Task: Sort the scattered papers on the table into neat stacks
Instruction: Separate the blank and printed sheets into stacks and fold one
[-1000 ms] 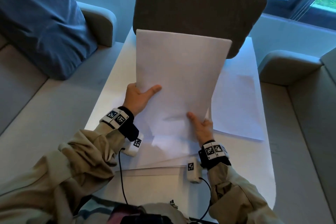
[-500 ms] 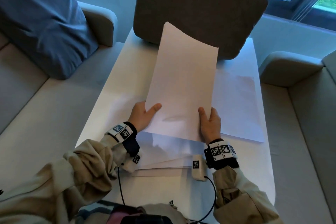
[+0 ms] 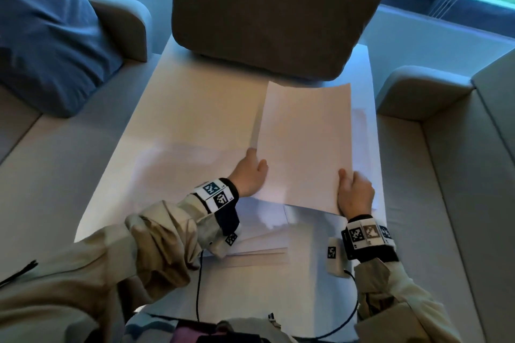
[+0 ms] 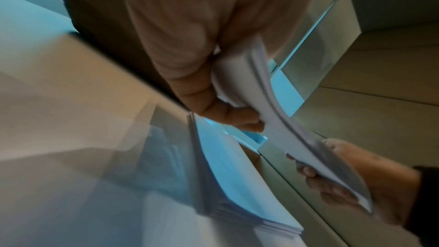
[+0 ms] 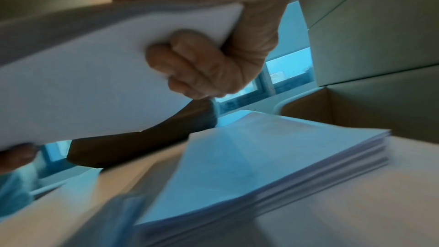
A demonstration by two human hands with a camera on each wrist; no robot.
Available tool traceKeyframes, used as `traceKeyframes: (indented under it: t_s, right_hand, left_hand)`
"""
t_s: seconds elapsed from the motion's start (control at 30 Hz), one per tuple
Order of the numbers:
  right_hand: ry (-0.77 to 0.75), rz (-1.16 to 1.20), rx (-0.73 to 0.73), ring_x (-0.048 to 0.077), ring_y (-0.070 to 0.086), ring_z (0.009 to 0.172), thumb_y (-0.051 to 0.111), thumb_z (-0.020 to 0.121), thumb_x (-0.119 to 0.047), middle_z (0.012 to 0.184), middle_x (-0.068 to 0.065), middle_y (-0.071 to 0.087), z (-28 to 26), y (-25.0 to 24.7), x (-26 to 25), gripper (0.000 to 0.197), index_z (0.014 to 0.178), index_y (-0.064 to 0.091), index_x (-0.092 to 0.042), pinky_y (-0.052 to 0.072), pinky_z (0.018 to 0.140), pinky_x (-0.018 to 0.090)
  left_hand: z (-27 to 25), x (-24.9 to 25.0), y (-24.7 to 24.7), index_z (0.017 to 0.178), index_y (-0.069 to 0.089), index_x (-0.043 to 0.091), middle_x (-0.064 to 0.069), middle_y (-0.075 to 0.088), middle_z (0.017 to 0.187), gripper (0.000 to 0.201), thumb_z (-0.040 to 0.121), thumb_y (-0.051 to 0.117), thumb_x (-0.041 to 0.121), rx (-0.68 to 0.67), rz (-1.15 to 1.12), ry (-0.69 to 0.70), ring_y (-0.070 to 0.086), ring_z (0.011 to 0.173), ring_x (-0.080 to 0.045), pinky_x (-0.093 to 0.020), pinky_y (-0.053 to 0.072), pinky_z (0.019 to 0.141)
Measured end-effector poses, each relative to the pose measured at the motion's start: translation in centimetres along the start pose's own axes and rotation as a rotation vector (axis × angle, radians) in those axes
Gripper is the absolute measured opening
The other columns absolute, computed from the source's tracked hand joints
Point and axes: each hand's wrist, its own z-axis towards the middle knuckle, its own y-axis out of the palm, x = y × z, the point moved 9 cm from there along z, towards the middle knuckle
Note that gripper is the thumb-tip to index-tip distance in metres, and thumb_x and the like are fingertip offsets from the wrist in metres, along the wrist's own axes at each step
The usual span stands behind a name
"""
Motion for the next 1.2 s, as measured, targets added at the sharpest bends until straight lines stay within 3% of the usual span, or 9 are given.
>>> traceKeyframes:
  t_s: [0.17, 0.23, 0.53, 0.77, 0.87, 0.93, 1.03, 1.13, 1.2]
  right_hand:
    - [0.051, -0.047, 0.027, 0.043, 0.058, 0.093, 0.046, 0.099, -0.026, 0.099, 0.033, 0.062, 3.7, -2.9, 4.6, 0.038, 0.091, 0.058, 0.009, 0.04, 0.075, 0.038]
    - [0.078, -0.046, 0.035, 0.042, 0.058, 0.094, 0.046, 0.099, -0.026, 0.099, 0.031, 0.063, 4.9, -3.4, 5.9, 0.036, 0.092, 0.058, 0.007, 0.041, 0.076, 0.037]
    - [0.101, -0.01, 0.014, 0.04, 0.059, 0.091, 0.046, 0.099, -0.028, 0.097, 0.027, 0.065, 8.6, -3.3, 9.5, 0.036, 0.094, 0.057, 0.005, 0.044, 0.076, 0.038]
    - [0.055, -0.041, -0.024, 0.044, 0.058, 0.092, 0.044, 0.099, -0.028, 0.097, 0.03, 0.063, 10.0, -2.3, 9.6, 0.036, 0.094, 0.055, 0.005, 0.042, 0.077, 0.04]
    - [0.029, -0.071, -0.053, 0.045, 0.058, 0.092, 0.044, 0.1, -0.028, 0.097, 0.032, 0.063, 10.5, -1.4, 9.5, 0.037, 0.095, 0.055, 0.007, 0.042, 0.077, 0.042]
    - [0.038, -0.107, -0.087, 0.046, 0.057, 0.095, 0.042, 0.1, -0.028, 0.101, 0.032, 0.062, 10.7, -0.7, 9.7, 0.038, 0.099, 0.055, 0.008, 0.041, 0.078, 0.041]
    - [0.076, -0.128, -0.118, 0.045, 0.056, 0.099, 0.04, 0.101, -0.029, 0.105, 0.032, 0.061, 10.8, 0.1, 10.3, 0.039, 0.102, 0.054, 0.008, 0.04, 0.079, 0.04]
    - [0.095, -0.129, -0.125, 0.045, 0.056, 0.101, 0.039, 0.101, -0.029, 0.107, 0.032, 0.061, 10.7, 0.5, 10.7, 0.039, 0.105, 0.052, 0.008, 0.041, 0.08, 0.04]
    - [0.11, -0.128, -0.121, 0.045, 0.056, 0.102, 0.039, 0.101, -0.031, 0.108, 0.031, 0.061, 10.7, 0.6, 11.0, 0.039, 0.108, 0.052, 0.005, 0.042, 0.081, 0.041]
  left_hand:
    - [2.5, 1.7, 4.4, 0.12, 0.046, 0.004, -0.007, 0.058, 0.101, 0.028, 0.098, 0.044, 0.021, -0.049, 0.029, 0.006, 0.055, 0.093, -0.028, -0.033, 0.044, 0.076]
    - [3.4, 1.9, 5.5, 0.122, 0.054, 0.007, -0.007, 0.061, 0.115, 0.03, 0.095, 0.051, 0.02, 0.001, -0.015, -0.004, 0.056, 0.105, -0.025, -0.03, 0.043, 0.086]
    - [5.1, 3.0, 8.8, 0.079, 0.057, -0.001, -0.008, 0.048, 0.07, 0.017, 0.089, 0.057, 0.013, 0.182, -0.026, -0.027, 0.048, 0.072, -0.022, -0.023, 0.032, 0.065]
    - [5.7, 2.4, 9.4, 0.075, 0.054, -0.005, -0.014, 0.047, 0.068, 0.02, 0.088, 0.057, 0.01, 0.25, -0.036, -0.055, 0.034, 0.079, -0.015, -0.02, 0.026, 0.063]
    - [5.5, 2.4, 9.1, 0.077, 0.053, -0.011, -0.002, 0.024, 0.061, 0.021, 0.089, 0.057, 0.007, 0.273, -0.02, -0.071, 0.028, 0.084, -0.012, -0.019, 0.029, 0.066]
    - [5.3, 2.3, 9.1, 0.07, 0.049, -0.008, 0.001, 0.014, 0.059, 0.024, 0.089, 0.056, 0.004, 0.269, -0.006, -0.087, 0.042, 0.09, -0.013, -0.011, 0.028, 0.067]
    - [5.7, 1.6, 9.7, 0.06, 0.039, 0.008, 0.001, 0.029, 0.055, 0.034, 0.088, 0.058, 0.005, 0.262, 0.011, -0.097, 0.054, 0.106, -0.028, -0.003, 0.019, 0.058]
    - [6.1, 0.8, 10.0, 0.059, 0.038, 0.011, 0.002, 0.035, 0.053, 0.036, 0.088, 0.059, 0.008, 0.267, 0.02, -0.1, 0.046, 0.072, -0.023, -0.014, 0.027, 0.063]
    - [6.1, 0.7, 10.1, 0.063, 0.048, 0.009, 0.002, 0.045, 0.055, 0.028, 0.088, 0.058, 0.01, 0.268, 0.028, -0.083, 0.052, 0.078, -0.026, -0.02, 0.035, 0.071]
